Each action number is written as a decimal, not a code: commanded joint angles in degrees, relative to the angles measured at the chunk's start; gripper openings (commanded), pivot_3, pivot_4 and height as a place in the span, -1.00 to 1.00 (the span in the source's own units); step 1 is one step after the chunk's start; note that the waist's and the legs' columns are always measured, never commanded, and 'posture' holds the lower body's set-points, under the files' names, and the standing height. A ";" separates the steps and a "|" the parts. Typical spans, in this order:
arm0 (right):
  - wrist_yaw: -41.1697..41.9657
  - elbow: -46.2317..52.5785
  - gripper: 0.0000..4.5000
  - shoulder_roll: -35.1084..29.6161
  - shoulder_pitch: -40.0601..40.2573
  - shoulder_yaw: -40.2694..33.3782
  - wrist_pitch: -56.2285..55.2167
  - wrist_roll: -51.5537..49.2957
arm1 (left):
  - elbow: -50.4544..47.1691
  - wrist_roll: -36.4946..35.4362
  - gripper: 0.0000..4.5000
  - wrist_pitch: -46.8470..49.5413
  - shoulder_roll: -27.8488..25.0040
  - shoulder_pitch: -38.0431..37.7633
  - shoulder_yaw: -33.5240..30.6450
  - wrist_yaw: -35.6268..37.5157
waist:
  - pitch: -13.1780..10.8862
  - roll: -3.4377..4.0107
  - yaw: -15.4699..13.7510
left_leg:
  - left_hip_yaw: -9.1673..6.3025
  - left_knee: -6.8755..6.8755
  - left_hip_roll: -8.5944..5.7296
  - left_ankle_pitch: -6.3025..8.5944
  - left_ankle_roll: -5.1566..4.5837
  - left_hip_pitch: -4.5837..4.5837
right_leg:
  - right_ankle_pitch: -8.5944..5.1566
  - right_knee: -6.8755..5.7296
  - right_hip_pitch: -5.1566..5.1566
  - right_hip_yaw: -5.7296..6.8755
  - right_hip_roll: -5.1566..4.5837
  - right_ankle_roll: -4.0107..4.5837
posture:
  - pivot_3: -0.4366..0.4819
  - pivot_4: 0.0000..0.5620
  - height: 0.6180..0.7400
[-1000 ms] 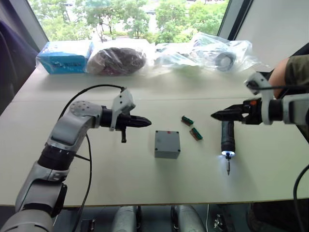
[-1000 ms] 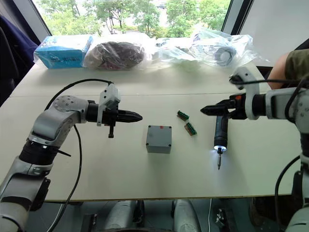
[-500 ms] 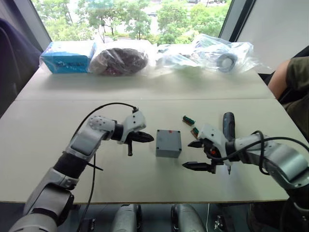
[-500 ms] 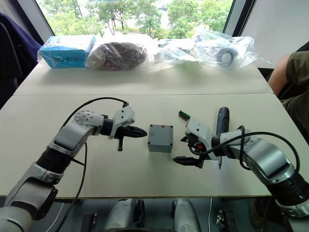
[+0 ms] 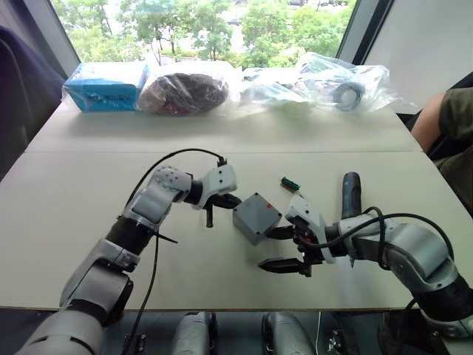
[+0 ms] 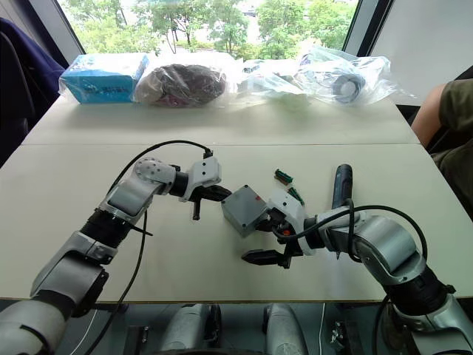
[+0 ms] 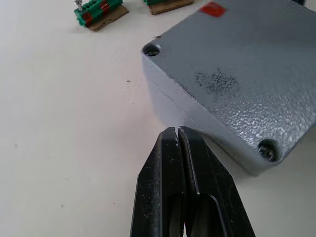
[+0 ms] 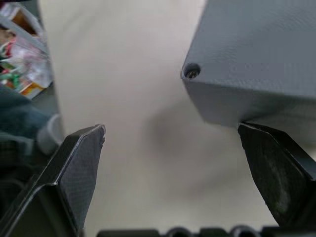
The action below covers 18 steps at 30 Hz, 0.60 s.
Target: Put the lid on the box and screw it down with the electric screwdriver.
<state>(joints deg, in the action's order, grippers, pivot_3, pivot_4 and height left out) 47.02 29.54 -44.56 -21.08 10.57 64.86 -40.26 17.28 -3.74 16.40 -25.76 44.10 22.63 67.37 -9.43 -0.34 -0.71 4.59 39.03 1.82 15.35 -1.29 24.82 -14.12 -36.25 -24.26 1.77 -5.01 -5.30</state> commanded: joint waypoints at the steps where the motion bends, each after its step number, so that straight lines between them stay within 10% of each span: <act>1: -0.11 1.93 0.99 -2.71 -1.24 -4.28 -1.64 0.43 | -1.15 0.46 -1.00 -1.53 -1.26 0.75 -1.09 1.03 | 0.00 0.00 0.01 | 0.00 0.00 0.00 0.00 0.00 0.00 | 0.00 -0.01 0.00 0.00 -0.01 0.00 | -0.05 -0.47 1.00; 10: 3.46 -6.17 0.99 -8.78 -3.07 -0.02 -13.52 11.62 | -13.47 -1.80 -1.00 4.66 -8.78 -6.76 -1.65 5.59 | 0.01 0.01 0.14 | 0.01 0.01 0.01 0.01 -0.02 0.00 | 0.00 -0.06 -0.05 -0.01 0.01 0.01 | -0.05 -0.47 1.00; 18: 6.96 -7.75 0.99 -5.65 -4.74 3.62 -15.76 13.30 | -14.82 -1.23 -1.00 7.00 -4.68 -7.60 -1.42 1.28 | 0.01 0.00 -0.02 | 0.02 0.10 -0.01 0.01 -0.02 0.02 | 0.00 -0.07 -0.01 -0.02 -0.01 0.01 | -0.05 -0.47 1.00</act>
<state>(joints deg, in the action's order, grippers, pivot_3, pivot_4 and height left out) 52.87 20.08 -50.65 -24.88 14.49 49.42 -26.21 3.36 -4.97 23.57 -31.16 35.53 21.65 70.06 -9.43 -0.34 -0.73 4.60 39.13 1.81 15.36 -1.31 24.84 -14.12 -36.32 -24.28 1.75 -5.02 -5.29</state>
